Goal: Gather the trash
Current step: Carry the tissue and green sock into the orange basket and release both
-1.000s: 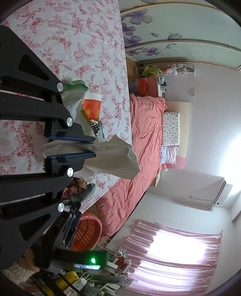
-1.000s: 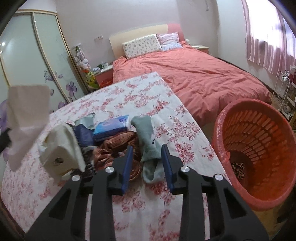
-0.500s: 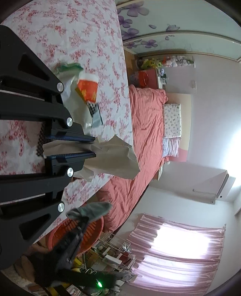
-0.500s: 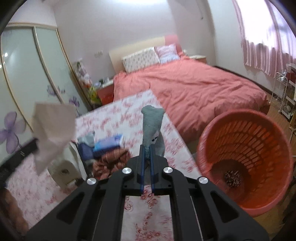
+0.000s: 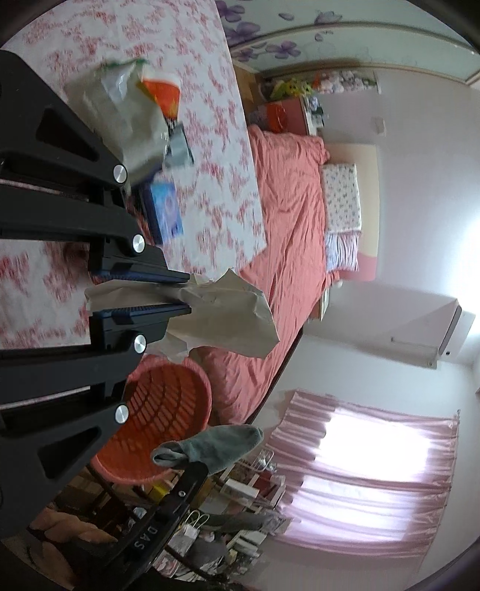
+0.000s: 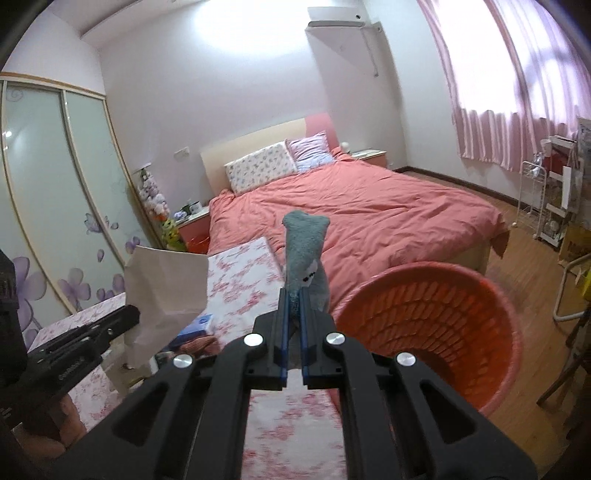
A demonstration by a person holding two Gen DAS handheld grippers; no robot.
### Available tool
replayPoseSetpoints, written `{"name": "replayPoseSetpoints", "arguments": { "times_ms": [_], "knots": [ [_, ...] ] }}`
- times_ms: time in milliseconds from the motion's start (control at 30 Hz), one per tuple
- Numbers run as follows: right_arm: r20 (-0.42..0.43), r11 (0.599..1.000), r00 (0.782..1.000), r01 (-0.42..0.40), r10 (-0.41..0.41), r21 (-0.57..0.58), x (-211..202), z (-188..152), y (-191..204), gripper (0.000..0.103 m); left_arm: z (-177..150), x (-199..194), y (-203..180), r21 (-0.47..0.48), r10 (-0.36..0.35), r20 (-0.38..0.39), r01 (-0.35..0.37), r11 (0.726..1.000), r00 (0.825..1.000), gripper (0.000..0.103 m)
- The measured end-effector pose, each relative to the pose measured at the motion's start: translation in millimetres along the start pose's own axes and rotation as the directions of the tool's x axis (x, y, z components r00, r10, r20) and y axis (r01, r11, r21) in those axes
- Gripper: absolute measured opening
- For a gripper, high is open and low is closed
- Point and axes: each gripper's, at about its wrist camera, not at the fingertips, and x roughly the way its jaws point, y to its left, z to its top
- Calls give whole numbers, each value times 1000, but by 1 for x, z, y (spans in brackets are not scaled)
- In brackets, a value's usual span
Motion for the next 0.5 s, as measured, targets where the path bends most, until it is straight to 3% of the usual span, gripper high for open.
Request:
{"name": "replayPoseSetpoints", "arguments": {
  "times_ms": [500],
  "knots": [
    [37,991,994,102,-105,82,-9,4,-85,6,-1,57,-82,69,-140,-75,146,987,987,12]
  ]
}}
